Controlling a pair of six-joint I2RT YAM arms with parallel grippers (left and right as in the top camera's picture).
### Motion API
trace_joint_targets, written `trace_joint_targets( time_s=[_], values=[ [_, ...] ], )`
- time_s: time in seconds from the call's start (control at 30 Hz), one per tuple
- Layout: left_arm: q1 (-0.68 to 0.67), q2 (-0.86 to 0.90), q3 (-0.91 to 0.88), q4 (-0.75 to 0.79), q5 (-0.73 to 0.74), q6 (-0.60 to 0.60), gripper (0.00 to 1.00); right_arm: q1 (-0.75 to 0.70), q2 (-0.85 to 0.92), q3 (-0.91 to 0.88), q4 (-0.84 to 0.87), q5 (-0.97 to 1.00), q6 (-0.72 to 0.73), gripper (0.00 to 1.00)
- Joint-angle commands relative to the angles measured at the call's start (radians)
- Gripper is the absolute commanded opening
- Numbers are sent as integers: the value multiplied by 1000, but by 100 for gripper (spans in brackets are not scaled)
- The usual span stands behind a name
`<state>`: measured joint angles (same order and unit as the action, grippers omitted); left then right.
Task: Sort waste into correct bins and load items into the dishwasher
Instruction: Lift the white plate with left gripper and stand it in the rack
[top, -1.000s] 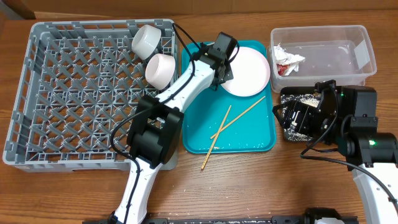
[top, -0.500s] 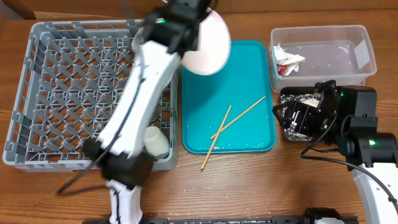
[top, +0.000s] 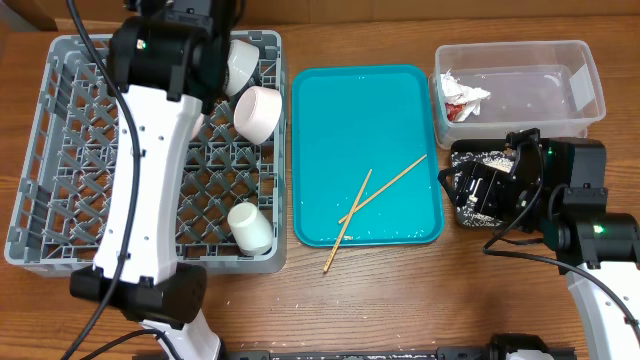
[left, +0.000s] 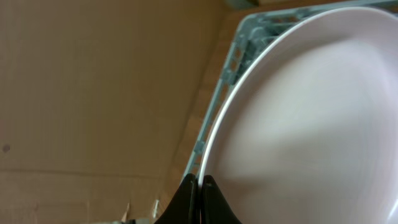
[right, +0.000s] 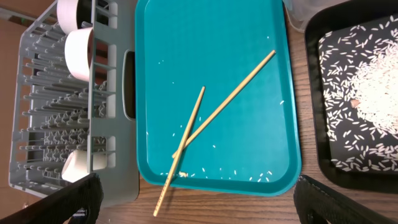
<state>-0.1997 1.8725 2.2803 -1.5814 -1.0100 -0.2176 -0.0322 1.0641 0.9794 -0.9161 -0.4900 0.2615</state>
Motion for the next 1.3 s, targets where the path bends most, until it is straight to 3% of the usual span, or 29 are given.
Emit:
trace_joint_targets(
  time_s=[0.0, 0.13, 0.3, 0.57, 0.73, 0.97, 1.27],
  values=[
    [77, 11, -123, 65, -74, -64, 4, -3, -5, 3, 5, 4, -4, 100],
    [116, 11, -265, 199, -74, -20, 4, -3, -5, 3, 5, 4, -4, 100],
    [97, 11, -400, 428, -70, 159, 4, -3, -5, 3, 5, 4, -3, 100],
    [37, 11, -429, 626, -62, 240, 4, -3, -5, 3, 5, 4, -4, 100],
    [23, 11, -429, 640, -52, 278, 4, -3, -5, 3, 5, 4, -4, 100],
    [21, 14, -454, 641, 127, 295, 4, -3, -5, 3, 5, 4, -4, 100],
    [23, 17, -524, 640, 84, 239, 4, -3, -5, 3, 5, 4, -4, 100]
  ],
)
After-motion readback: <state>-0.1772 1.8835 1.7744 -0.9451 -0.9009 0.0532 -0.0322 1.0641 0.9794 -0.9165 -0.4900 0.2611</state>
